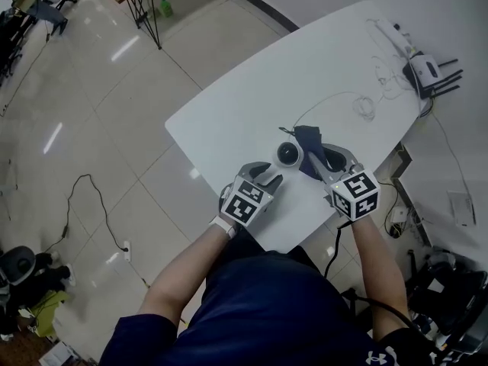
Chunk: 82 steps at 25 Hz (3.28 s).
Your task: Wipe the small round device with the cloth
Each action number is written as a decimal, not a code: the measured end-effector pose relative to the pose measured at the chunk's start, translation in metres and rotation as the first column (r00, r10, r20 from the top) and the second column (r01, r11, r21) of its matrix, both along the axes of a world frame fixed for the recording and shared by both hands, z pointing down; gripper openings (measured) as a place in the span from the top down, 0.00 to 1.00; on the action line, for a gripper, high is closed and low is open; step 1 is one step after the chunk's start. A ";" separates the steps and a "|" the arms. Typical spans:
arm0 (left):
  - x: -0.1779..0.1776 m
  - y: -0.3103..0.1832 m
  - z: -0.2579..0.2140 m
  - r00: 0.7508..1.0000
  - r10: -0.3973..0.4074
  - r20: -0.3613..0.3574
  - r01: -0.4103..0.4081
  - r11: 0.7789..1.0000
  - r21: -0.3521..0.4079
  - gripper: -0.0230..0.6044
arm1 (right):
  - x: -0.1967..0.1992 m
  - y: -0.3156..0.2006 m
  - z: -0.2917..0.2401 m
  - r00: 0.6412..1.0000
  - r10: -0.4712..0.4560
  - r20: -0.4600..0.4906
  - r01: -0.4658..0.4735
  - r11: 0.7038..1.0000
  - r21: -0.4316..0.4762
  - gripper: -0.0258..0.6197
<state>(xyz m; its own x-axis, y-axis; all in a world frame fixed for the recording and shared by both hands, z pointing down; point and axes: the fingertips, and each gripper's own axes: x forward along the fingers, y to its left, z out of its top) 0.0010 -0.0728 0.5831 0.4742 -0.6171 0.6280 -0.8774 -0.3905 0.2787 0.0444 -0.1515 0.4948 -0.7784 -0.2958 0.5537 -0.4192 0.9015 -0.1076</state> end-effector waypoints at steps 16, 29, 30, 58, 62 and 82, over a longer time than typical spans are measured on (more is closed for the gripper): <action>-0.010 -0.018 0.009 0.994 0.069 0.088 -0.069 0.998 -0.004 0.69 | 0.029 0.018 0.137 0.747 0.663 0.052 -0.394 0.505 -0.768 0.85; 0.001 -0.028 0.012 0.986 0.151 0.067 -0.152 0.988 0.007 0.69 | 0.020 0.011 0.093 0.661 0.739 0.133 -0.381 0.483 -0.788 0.85; 0.003 -0.028 0.012 0.986 0.153 0.066 -0.154 0.988 0.007 0.69 | 0.019 0.009 0.085 0.670 0.728 0.146 -0.387 0.510 -0.768 0.85; -0.024 -0.019 0.015 0.988 0.137 0.072 -0.136 0.991 -0.012 0.69 | 0.036 0.014 0.043 0.665 0.713 0.222 -0.506 0.648 -0.569 0.85; -0.024 -0.030 0.011 0.979 0.192 0.064 -0.192 0.981 -0.007 0.66 | 0.049 0.026 0.092 0.448 0.881 0.148 -0.464 0.372 -0.804 0.85; 0.003 -0.032 0.020 0.830 0.549 0.093 -0.552 0.834 0.003 0.54 | 0.036 0.035 0.095 0.092 0.985 0.142 -0.343 0.166 -0.925 0.85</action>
